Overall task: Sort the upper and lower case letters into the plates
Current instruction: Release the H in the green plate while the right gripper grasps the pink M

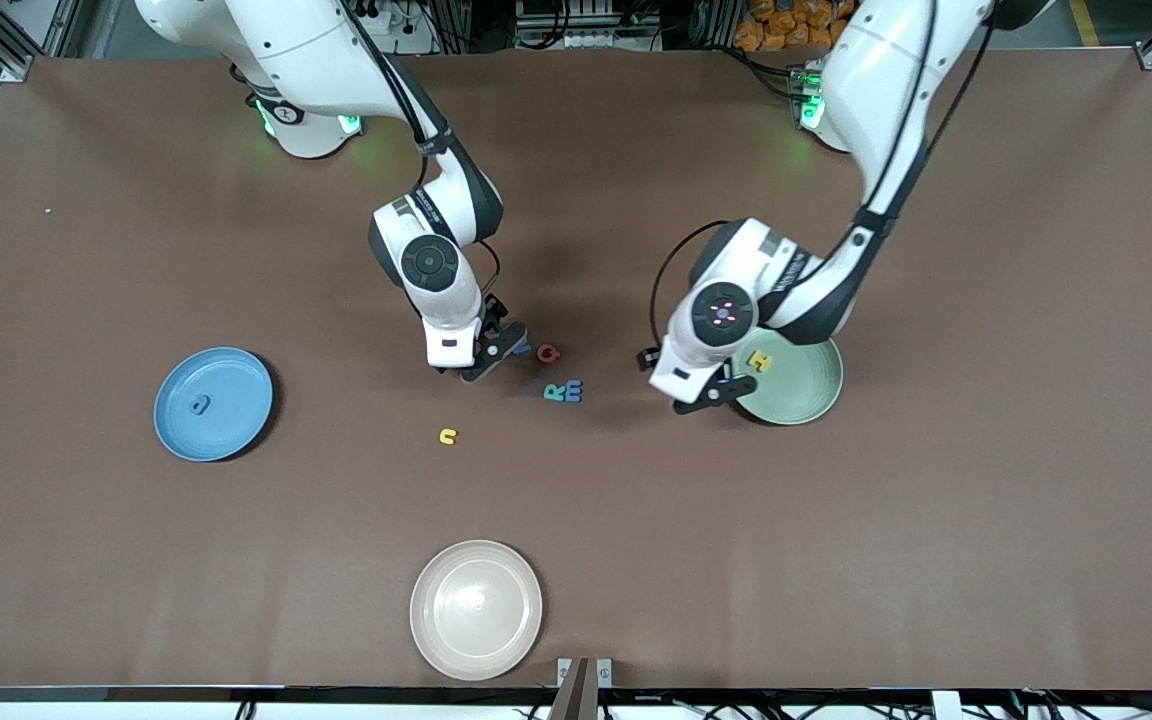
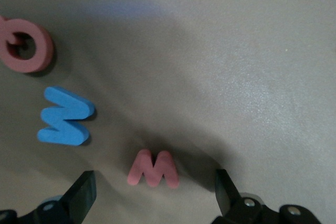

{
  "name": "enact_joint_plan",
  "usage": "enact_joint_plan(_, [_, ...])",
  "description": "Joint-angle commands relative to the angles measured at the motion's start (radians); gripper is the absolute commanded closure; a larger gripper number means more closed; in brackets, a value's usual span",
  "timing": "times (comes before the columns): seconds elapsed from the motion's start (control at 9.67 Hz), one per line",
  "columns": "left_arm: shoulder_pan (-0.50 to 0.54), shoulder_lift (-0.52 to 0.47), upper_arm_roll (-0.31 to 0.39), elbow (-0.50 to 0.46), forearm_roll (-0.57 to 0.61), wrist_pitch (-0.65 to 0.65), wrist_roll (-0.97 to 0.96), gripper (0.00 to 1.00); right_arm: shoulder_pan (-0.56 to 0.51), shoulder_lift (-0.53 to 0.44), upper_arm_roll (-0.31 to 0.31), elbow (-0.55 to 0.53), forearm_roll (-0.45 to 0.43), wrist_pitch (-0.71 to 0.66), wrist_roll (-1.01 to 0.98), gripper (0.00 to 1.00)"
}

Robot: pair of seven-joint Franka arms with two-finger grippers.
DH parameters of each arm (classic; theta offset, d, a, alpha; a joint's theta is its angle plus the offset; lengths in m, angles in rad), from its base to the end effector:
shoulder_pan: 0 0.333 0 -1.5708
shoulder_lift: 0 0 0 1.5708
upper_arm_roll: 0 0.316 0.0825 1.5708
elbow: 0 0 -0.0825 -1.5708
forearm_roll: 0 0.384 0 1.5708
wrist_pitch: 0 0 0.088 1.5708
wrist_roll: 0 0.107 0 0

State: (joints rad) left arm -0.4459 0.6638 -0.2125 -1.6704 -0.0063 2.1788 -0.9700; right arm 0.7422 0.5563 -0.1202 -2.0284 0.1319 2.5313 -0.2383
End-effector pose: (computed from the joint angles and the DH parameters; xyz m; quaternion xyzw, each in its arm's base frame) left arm 0.5351 -0.3967 0.2142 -0.9799 -0.1734 0.0986 0.0040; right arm 0.4825 0.3442 0.1662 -0.9271 -0.3740 0.0238 0.0001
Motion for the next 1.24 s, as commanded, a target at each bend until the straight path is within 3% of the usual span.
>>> enact_joint_plan(0.0, [-0.054,0.132,0.005,0.159,-0.029,0.038,-0.193,0.0,-0.003,0.01,-0.001,0.008,0.009,0.015,0.011,0.0])
enact_joint_plan(0.21, [-0.077,0.168,0.004,0.216,-0.032,0.041,-0.464,0.0,-0.001,0.01,-0.001,0.01,0.009,0.015,0.017,0.0])
enact_joint_plan(0.31, [-0.085,0.174,0.004,0.236,-0.04,0.048,-0.61,0.0,0.0,0.008,-0.001,0.01,0.009,0.015,0.016,0.58])
enact_joint_plan(0.41, [-0.099,0.183,0.005,0.247,-0.072,0.076,-0.738,0.0,0.0,0.008,-0.003,0.01,0.008,0.017,0.016,0.91])
enact_joint_plan(0.62, [-0.134,0.197,0.005,0.251,-0.081,0.125,-0.828,0.0,0.003,0.008,-0.003,0.008,0.008,0.015,0.014,1.0])
enact_joint_plan(0.83, [-0.163,0.229,0.01,0.28,-0.08,0.2,-0.802,0.0,-0.006,-0.001,-0.003,0.011,0.008,0.015,0.016,1.0])
enact_joint_plan(0.93, [-0.168,0.261,0.008,0.335,-0.084,0.209,-0.858,0.0,-0.01,-0.009,-0.007,0.011,0.008,0.015,0.016,1.0])
enact_joint_plan(1.14, [-0.169,0.287,0.004,0.35,-0.086,0.245,-0.926,0.0,-0.042,-0.044,-0.03,0.016,0.008,0.015,0.016,1.0])
